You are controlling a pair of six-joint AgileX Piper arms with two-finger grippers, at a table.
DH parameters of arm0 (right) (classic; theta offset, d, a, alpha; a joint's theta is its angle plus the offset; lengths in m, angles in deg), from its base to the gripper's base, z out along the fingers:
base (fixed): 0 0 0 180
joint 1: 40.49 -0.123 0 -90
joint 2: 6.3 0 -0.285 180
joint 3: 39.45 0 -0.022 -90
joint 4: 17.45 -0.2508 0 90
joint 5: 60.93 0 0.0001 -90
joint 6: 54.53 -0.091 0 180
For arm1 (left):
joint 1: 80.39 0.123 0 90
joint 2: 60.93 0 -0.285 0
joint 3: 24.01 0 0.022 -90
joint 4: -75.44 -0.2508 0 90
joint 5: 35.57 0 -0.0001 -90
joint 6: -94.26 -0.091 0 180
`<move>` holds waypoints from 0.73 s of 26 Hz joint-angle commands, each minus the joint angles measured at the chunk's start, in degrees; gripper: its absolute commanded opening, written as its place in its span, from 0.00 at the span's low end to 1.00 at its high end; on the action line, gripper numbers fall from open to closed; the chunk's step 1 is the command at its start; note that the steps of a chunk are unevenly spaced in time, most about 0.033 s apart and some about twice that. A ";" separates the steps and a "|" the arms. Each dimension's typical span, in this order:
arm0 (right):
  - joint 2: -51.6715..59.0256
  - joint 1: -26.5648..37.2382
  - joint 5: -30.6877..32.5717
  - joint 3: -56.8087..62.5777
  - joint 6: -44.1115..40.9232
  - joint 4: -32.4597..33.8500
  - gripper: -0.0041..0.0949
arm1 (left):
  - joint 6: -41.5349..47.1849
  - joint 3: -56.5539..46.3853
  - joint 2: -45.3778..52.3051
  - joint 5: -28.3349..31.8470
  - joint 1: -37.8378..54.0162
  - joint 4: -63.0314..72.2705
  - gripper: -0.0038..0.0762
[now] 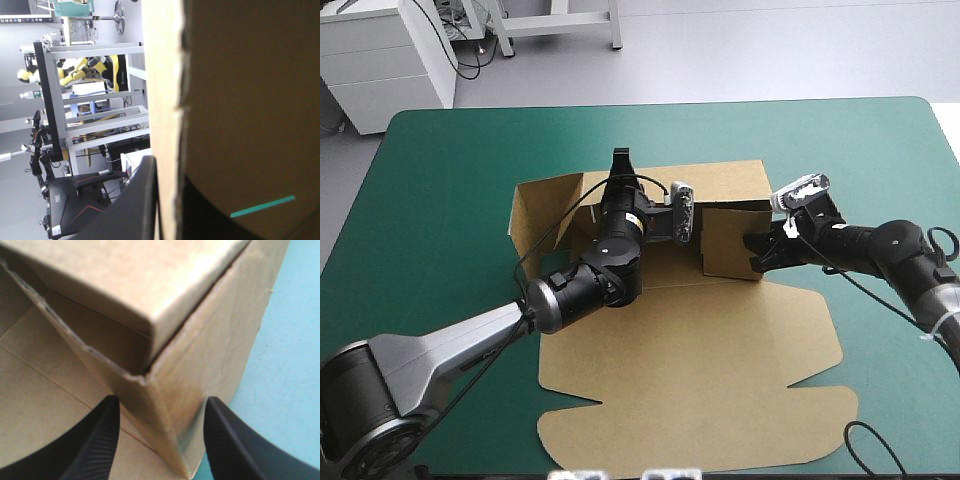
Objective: Fold the box
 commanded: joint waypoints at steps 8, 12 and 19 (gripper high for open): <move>-0.95 0.22 -10.48 -1.26 4.89 -6.08 0.32 | 0.76 1.30 2.08 -1.20 -0.16 0.45 0.04; -1.08 0.22 -10.78 -1.26 6.96 -6.63 0.15 | 0.76 1.30 2.08 -0.65 -0.16 0.45 0.04; -1.40 0.22 -10.67 -1.26 7.09 -7.77 0.03 | 0.76 1.30 2.08 -0.73 -0.16 0.45 0.04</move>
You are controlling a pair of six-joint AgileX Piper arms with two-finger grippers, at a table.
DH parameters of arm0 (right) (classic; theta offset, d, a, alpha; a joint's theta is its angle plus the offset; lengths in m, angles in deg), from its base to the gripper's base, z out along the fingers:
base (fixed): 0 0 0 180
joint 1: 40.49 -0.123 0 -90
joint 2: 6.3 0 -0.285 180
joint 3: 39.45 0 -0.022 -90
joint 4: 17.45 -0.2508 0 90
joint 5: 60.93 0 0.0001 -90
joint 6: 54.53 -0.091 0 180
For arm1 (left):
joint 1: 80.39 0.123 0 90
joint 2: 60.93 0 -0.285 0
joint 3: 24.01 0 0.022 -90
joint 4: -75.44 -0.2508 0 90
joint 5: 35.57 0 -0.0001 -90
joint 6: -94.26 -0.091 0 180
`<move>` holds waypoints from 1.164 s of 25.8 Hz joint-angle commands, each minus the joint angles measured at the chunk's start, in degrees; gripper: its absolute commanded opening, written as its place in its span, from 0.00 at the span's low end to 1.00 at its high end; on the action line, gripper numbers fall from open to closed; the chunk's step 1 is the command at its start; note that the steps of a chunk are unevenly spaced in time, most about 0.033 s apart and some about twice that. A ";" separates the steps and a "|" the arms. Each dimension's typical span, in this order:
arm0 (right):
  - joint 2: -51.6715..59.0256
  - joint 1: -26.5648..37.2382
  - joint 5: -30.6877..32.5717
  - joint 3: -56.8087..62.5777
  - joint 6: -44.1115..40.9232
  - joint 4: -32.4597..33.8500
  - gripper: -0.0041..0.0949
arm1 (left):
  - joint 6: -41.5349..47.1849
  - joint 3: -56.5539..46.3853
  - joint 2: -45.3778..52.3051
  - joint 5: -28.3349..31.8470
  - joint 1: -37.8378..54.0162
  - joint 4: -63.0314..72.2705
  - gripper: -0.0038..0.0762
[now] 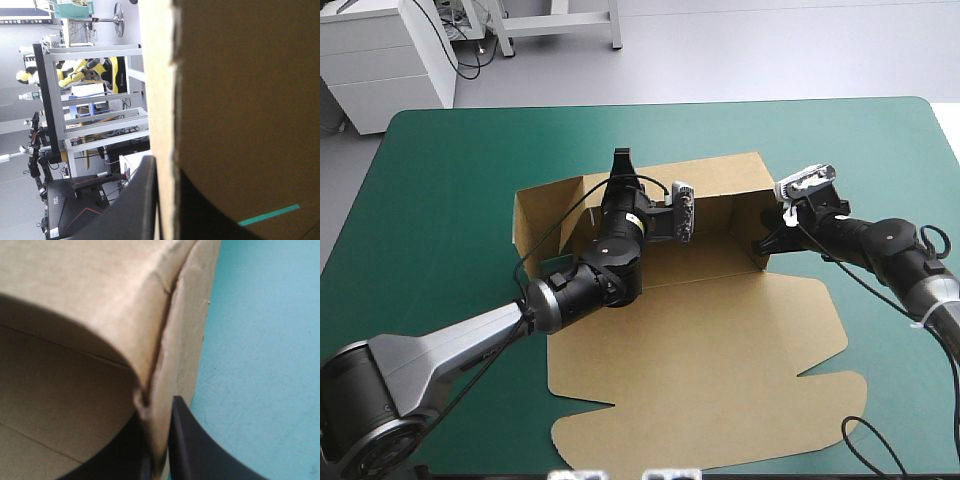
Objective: Fold the box
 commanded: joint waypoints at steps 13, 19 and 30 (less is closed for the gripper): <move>1.53 0.22 -1.69 -1.26 -3.40 -1.24 0.03 | 0.86 1.25 2.08 4.37 -0.16 0.19 0.46; 1.53 0.22 -3.63 -1.26 -9.18 4.43 0.03 | 3.13 1.37 2.45 3.87 -1.66 0.05 0.46; -1.39 0.22 -3.82 -1.26 -13.75 8.86 0.04 | 9.46 1.37 7.71 5.35 -11.37 -2.24 0.46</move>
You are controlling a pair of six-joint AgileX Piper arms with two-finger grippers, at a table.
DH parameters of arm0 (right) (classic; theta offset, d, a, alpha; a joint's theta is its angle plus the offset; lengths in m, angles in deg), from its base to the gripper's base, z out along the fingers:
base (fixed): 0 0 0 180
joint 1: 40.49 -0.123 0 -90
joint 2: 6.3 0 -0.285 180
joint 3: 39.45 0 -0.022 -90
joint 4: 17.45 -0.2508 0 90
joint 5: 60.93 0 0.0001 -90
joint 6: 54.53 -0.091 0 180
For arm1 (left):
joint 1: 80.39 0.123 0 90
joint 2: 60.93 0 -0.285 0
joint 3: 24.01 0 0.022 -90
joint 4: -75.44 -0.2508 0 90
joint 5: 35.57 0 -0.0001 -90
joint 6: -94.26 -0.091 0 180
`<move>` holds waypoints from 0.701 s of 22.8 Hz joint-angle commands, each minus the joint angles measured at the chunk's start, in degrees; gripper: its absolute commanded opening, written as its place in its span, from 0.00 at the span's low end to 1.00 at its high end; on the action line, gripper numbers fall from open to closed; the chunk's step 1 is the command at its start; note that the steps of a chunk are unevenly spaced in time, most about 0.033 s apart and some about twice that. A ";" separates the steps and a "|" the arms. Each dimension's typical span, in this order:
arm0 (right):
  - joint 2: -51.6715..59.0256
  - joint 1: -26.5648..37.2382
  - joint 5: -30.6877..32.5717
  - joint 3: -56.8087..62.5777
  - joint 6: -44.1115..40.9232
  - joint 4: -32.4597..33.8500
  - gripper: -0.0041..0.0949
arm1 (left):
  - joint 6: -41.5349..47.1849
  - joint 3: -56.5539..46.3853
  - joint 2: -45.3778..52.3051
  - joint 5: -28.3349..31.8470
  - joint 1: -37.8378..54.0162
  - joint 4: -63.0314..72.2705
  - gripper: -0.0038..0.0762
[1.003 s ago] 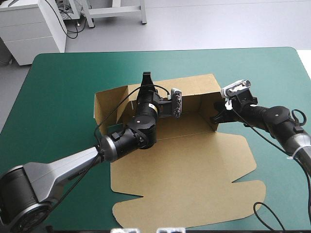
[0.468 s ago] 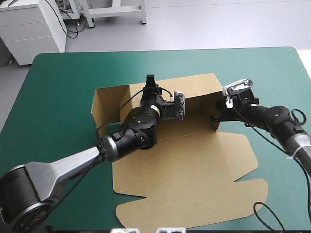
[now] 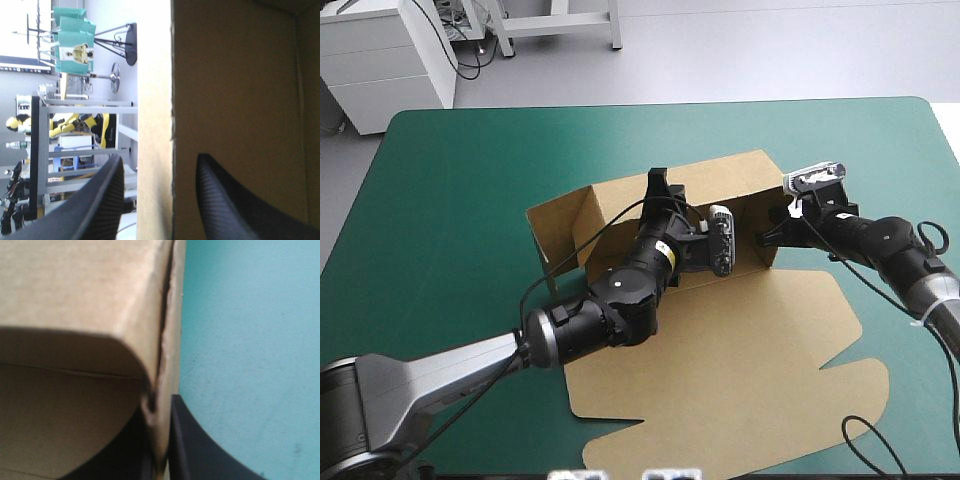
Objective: Fold the box
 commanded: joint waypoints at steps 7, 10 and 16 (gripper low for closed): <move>-1.81 0.27 -0.53 -1.03 -2.63 1.99 0.04 | 9.59 1.43 11.27 0.35 -10.80 -2.69 0.45; -1.81 0.27 -0.40 -1.03 -2.63 1.99 0.04 | 10.87 2.07 12.85 -0.08 -10.90 -2.84 0.38; -1.48 0.27 3.11 -1.03 -4.34 2.42 0.04 | 12.92 7.53 17.33 -6.10 -9.84 -5.52 0.05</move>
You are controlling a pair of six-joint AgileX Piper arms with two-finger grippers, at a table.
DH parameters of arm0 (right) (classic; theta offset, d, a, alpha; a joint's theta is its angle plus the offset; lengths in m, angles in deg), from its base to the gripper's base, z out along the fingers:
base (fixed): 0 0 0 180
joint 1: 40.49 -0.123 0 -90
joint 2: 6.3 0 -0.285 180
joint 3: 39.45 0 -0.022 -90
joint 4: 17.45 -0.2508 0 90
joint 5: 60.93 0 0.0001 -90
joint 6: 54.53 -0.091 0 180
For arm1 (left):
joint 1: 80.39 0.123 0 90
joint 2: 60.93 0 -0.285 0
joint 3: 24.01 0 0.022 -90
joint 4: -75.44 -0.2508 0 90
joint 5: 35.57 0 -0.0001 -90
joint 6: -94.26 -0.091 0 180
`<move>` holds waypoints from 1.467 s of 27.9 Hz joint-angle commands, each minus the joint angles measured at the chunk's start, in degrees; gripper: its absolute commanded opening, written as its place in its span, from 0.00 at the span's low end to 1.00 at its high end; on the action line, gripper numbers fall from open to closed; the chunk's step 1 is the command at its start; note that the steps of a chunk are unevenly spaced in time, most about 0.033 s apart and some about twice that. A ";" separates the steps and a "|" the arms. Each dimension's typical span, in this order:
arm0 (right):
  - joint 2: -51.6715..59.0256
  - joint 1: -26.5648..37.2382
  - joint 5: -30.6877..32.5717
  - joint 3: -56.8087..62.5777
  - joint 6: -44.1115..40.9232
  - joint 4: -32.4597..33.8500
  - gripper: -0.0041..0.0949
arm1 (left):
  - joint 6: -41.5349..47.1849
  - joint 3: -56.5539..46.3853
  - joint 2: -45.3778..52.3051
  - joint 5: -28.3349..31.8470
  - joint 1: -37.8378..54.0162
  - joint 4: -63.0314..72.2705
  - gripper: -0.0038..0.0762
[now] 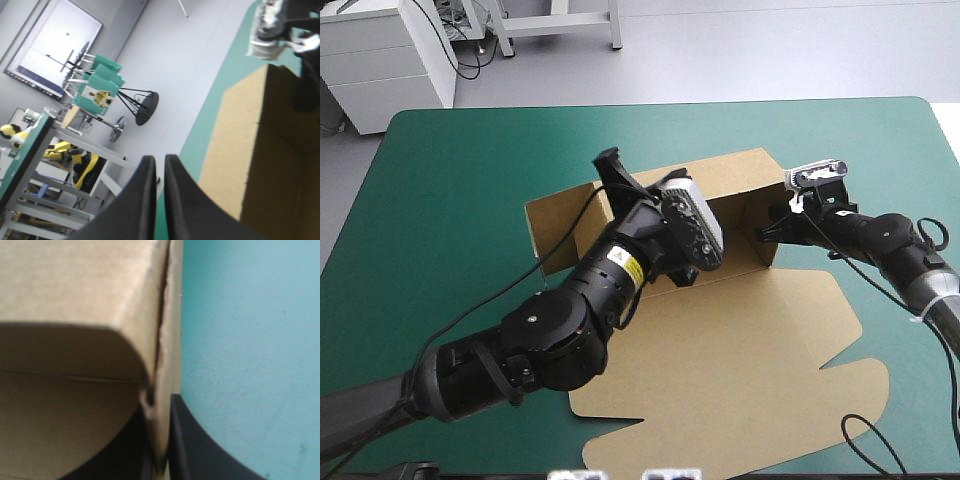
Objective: Fold the box
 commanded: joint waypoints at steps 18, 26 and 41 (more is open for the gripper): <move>2.86 -15.70 9.07 -15.46 -35.75 28.27 0.04 | -21.63 7.41 9.80 -3.35 60.47 45.70 0.05; 2.73 -18.13 29.89 -29.60 -56.93 47.08 0.04 | -27.41 7.41 9.80 -5.03 80.38 69.75 0.05; -8.97 -18.01 46.59 -38.68 -61.31 52.38 0.04 | -32.50 2.16 9.80 -10.33 83.69 81.31 0.05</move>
